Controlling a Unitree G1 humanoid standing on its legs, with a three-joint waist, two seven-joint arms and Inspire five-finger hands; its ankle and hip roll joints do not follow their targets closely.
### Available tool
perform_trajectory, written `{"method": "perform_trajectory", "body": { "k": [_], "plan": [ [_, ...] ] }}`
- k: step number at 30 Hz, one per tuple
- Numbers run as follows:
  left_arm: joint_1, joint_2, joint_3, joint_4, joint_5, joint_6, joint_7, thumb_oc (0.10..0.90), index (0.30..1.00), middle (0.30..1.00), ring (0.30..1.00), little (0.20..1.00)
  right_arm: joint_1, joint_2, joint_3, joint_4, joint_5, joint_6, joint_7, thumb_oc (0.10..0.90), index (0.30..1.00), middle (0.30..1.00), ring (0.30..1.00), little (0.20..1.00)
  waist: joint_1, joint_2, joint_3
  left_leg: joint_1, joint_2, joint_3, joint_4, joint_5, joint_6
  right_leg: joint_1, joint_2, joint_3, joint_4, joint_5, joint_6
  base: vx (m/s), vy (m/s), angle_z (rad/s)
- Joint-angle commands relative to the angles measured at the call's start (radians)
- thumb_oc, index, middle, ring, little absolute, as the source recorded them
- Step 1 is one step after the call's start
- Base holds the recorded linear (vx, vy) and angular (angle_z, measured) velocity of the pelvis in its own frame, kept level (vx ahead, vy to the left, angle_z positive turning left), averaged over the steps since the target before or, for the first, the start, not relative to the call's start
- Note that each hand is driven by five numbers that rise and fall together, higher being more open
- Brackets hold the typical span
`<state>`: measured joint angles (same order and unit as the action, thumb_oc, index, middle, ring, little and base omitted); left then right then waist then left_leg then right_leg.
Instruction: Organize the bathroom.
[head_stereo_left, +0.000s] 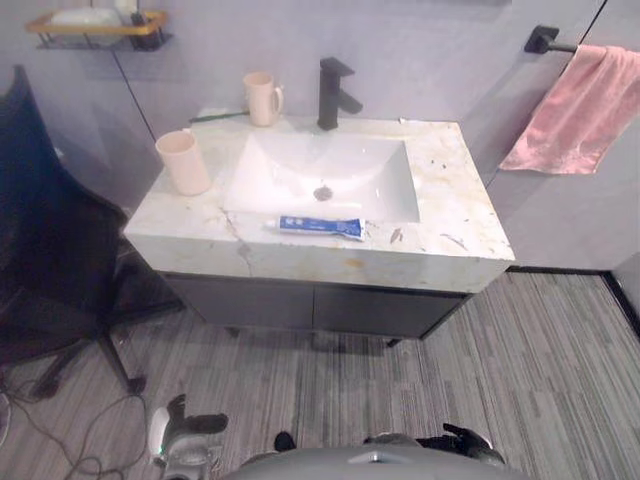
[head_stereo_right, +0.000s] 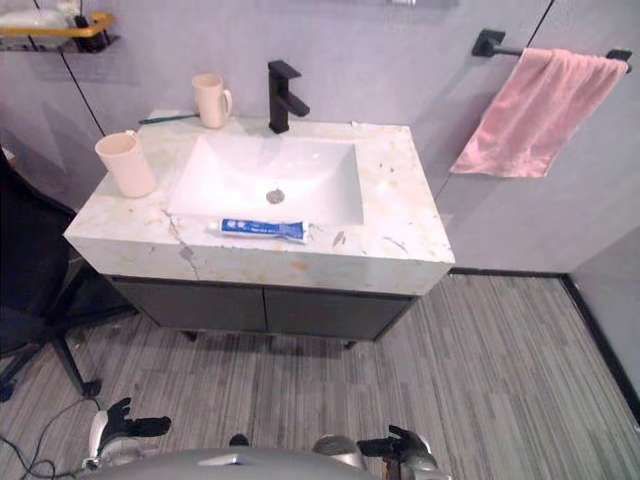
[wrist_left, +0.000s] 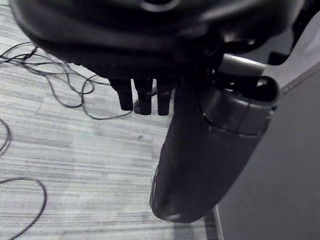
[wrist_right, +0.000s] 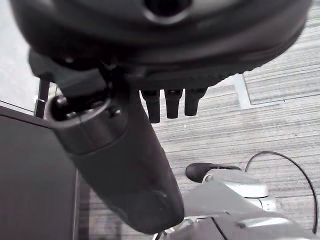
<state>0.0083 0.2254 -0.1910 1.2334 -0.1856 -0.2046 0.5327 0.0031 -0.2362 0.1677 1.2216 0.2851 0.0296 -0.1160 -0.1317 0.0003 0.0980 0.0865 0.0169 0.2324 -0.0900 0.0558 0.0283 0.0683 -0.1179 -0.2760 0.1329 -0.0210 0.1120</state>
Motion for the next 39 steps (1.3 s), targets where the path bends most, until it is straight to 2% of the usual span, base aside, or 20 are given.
{"method": "perform_trajectory", "body": {
  "k": [1,4,5,10,13,14,15,16,17,22,24,26,29,30,32,33,35,37,38,39],
  "plan": [
    [-0.045,0.056,0.008,-0.036,0.019,-0.075,0.174,0.8,0.9,0.9,0.9,0.9,-0.036,0.013,0.009,0.021,-0.017,0.005,0.013,0.8,0.9,0.9,0.9,0.9,0.011,0.041,0.011,0.047,0.014,0.046,0.015,-0.1,-0.022,-0.114,-0.016,-0.013,0.118,-0.084,0.077,0.01,0.011,-0.21],
    [-0.051,0.07,0.028,-0.086,-0.008,-0.103,0.194,0.8,0.9,0.9,0.9,0.9,-0.037,0.019,0.014,0.014,-0.023,0.016,0.006,0.8,0.9,0.9,0.9,0.9,0.021,0.042,0.01,0.045,0.018,0.055,0.021,-0.107,-0.024,-0.109,-0.022,-0.037,0.091,-0.094,0.074,0.0,-0.019,-0.21],
    [-0.056,0.082,0.048,-0.188,-0.001,-0.114,0.228,0.8,0.9,0.9,0.9,0.9,-0.033,0.012,0.018,0.006,-0.014,0.028,0.0,0.8,0.9,0.9,0.9,0.9,0.033,0.04,0.002,0.034,0.01,0.039,0.018,-0.102,-0.022,-0.086,-0.006,-0.031,0.033,-0.084,0.063,0.0,-0.04,-0.32],
    [-0.046,0.1,0.095,-0.405,0.04,-0.143,0.302,0.8,0.9,0.9,0.9,0.9,-0.021,0.008,0.006,0.01,0.012,0.05,-0.014,0.8,0.9,0.9,0.9,0.9,0.066,0.036,-0.01,0.022,0.005,0.007,0.02,-0.091,-0.027,-0.049,0.013,-0.023,-0.027,-0.065,0.048,0.02,-0.037,0.12],
    [-0.037,0.14,0.122,-0.624,0.07,-0.12,0.324,0.8,0.9,0.9,0.9,0.9,-0.013,0.01,0.005,0.004,0.029,0.053,-0.017,0.8,0.9,0.9,0.9,0.9,0.084,0.03,-0.008,0.027,0.005,-0.013,0.018,-0.088,-0.03,-0.03,0.021,-0.021,-0.04,-0.064,0.042,0.01,-0.055,0.01],
    [-0.04,0.175,0.13,-0.753,0.102,-0.095,0.345,0.8,0.9,0.9,0.9,0.9,-0.011,0.01,0.005,0.003,0.038,0.05,-0.018,0.8,0.9,0.9,0.9,0.9,0.091,0.029,-0.006,0.03,0.005,-0.019,0.017,-0.087,-0.03,-0.024,0.024,-0.02,-0.044,-0.064,0.039,0.0,-0.029,0.09],
    [-0.04,0.182,0.132,-0.777,0.111,-0.088,0.351,0.8,0.9,0.9,0.9,0.9,-0.011,0.011,0.005,0.004,0.039,0.05,-0.018,0.8,0.9,0.9,0.9,0.9,0.091,0.029,-0.005,0.031,0.006,-0.02,0.017,-0.087,-0.03,-0.023,0.024,-0.021,-0.044,-0.064,0.039,-0.01,-0.037,0.17],
    [-0.04,0.193,0.134,-0.811,0.13,-0.116,0.358,0.8,0.9,0.9,0.9,0.9,-0.011,0.01,0.004,0.005,0.041,0.048,-0.016,0.8,0.9,0.9,0.9,0.9,0.094,0.028,-0.003,0.033,0.006,-0.022,0.017,-0.087,-0.031,-0.02,0.024,-0.022,-0.045,-0.064,0.038,-0.02,-0.036,0.16],
    [-0.047,0.237,0.155,-0.97,0.159,-0.056,0.359,0.8,0.9,0.9,0.9,0.9,-0.008,0.01,0.0,0.009,0.044,0.044,-0.016,0.8,0.9,0.9,0.9,0.9,0.1,0.028,-0.003,0.036,0.007,-0.024,0.014,-0.086,-0.031,-0.015,0.024,-0.028,-0.047,-0.066,0.038,-0.02,-0.035,0.14],
    [-0.079,0.316,0.187,-1.202,0.203,-0.01,0.332,0.8,0.9,0.9,0.9,0.9,-0.008,0.012,-0.005,0.028,0.058,0.032,-0.01,0.8,0.9,0.9,0.9,0.9,0.107,0.028,-0.004,0.046,0.009,-0.023,0.011,-0.088,-0.031,-0.005,0.022,-0.04,-0.048,-0.072,0.041,-0.01,-0.04,0.08],
    [-0.119,0.375,0.207,-1.334,0.214,0.033,0.305,0.8,0.9,0.9,0.9,0.9,-0.006,0.015,0.002,0.04,0.062,0.025,-0.006,0.8,0.9,0.9,0.9,0.9,0.106,0.027,-0.009,0.051,0.011,-0.021,0.01,-0.088,-0.032,0.001,0.021,-0.044,-0.048,-0.075,0.044,0.0,-0.051,0.03],
    [-0.167,0.425,0.214,-1.414,0.224,0.038,0.27,0.8,0.9,0.9,0.9,0.9,-0.01,0.015,0.008,0.05,0.061,0.023,0.0,0.8,0.9,0.9,0.9,0.9,0.101,0.028,-0.014,0.057,0.013,-0.015,0.008,-0.087,-0.034,0.003,0.02,-0.047,-0.046,-0.078,0.046,0.0,-0.041,0.1],
    [-0.218,0.48,0.218,-1.496,0.256,0.047,0.224,0.8,0.9,0.9,0.9,0.9,-0.015,0.018,0.017,0.06,0.058,0.022,0.002,0.8,0.9,0.9,0.9,0.9,0.099,0.029,-0.018,0.062,0.015,-0.012,0.005,-0.086,-0.034,0.007,0.019,-0.049,-0.045,-0.08,0.049,-0.01,-0.03,0.07],
    [-0.275,0.543,0.225,-1.542,0.278,0.07,0.195,0.8,0.9,0.9,0.9,0.9,-0.017,0.02,0.027,0.066,0.058,0.021,-0.001,0.8,0.9,0.9,0.9,0.9,0.095,0.033,-0.024,0.065,0.015,-0.011,0.003,-0.085,-0.035,0.01,0.02,-0.049,-0.044,-0.082,0.051,0.0,0.0,0.0],
    [-0.314,0.585,0.233,-1.563,0.26,0.098,0.155,0.8,0.9,0.9,0.9,0.9,-0.018,0.021,0.03,0.068,0.058,0.021,-0.001,0.8,0.9,0.9,0.9,0.9,0.092,0.034,-0.027,0.066,0.016,-0.01,0.003,-0.085,-0.037,0.011,0.02,-0.05,-0.043,-0.084,0.052,0.0,0.0,0.0],
    [-0.389,0.658,0.223,-1.577,0.174,0.147,0.067,0.8,0.9,0.9,0.9,0.9,-0.022,0.018,0.038,0.067,0.055,0.027,-0.003,0.8,0.9,0.9,0.9,0.9,0.085,0.039,-0.032,0.068,0.017,-0.006,0.003,-0.084,-0.038,0.011,0.02,-0.051,-0.04,-0.085,0.055,0.0,0.0,0.0],
    [-0.441,0.707,0.206,-1.581,0.199,0.207,-0.009,0.8,0.9,0.9,0.9,0.9,-0.026,0.018,0.041,0.069,0.055,0.03,-0.004,0.8,0.9,0.9,0.9,0.9,0.081,0.042,-0.034,0.07,0.018,-0.003,0.003,-0.084,-0.039,0.011,0.02,-0.049,-0.038,-0.086,0.057,0.0,0.0,0.0],
    [-0.582,0.844,0.144,-1.563,0.099,0.31,-0.16,0.8,0.9,0.9,0.9,0.9,-0.037,0.008,0.053,0.065,0.048,0.045,-0.005,0.8,0.9,0.9,0.9,0.9,0.069,0.055,-0.042,0.074,0.019,0.003,0.003,-0.084,-0.042,0.012,0.022,-0.048,-0.037,-0.085,0.063,0.0,0.0,0.0],
    [-0.606,0.861,0.129,-1.554,0.087,0.327,-0.201,0.8,0.9,0.9,0.9,0.9,-0.039,0.007,0.052,0.064,0.046,0.048,-0.004,0.8,0.9,0.9,0.9,0.9,0.069,0.055,-0.043,0.075,0.019,0.004,0.003,-0.084,-0.042,0.012,0.023,-0.047,-0.036,-0.086,0.063,0.0,0.0,0.0],
    [-0.687,0.923,0.074,-1.534,0.015,0.368,-0.306,0.8,0.9,0.9,0.9,0.9,-0.044,0.002,0.056,0.064,0.041,0.053,-0.005,0.8,0.9,0.9,0.9,0.9,0.062,0.064,-0.046,0.077,0.018,0.007,0.003,-0.085,-0.042,0.012,0.023,-0.046,-0.035,-0.086,0.067,0.0,0.0,0.0]
  ]
}}
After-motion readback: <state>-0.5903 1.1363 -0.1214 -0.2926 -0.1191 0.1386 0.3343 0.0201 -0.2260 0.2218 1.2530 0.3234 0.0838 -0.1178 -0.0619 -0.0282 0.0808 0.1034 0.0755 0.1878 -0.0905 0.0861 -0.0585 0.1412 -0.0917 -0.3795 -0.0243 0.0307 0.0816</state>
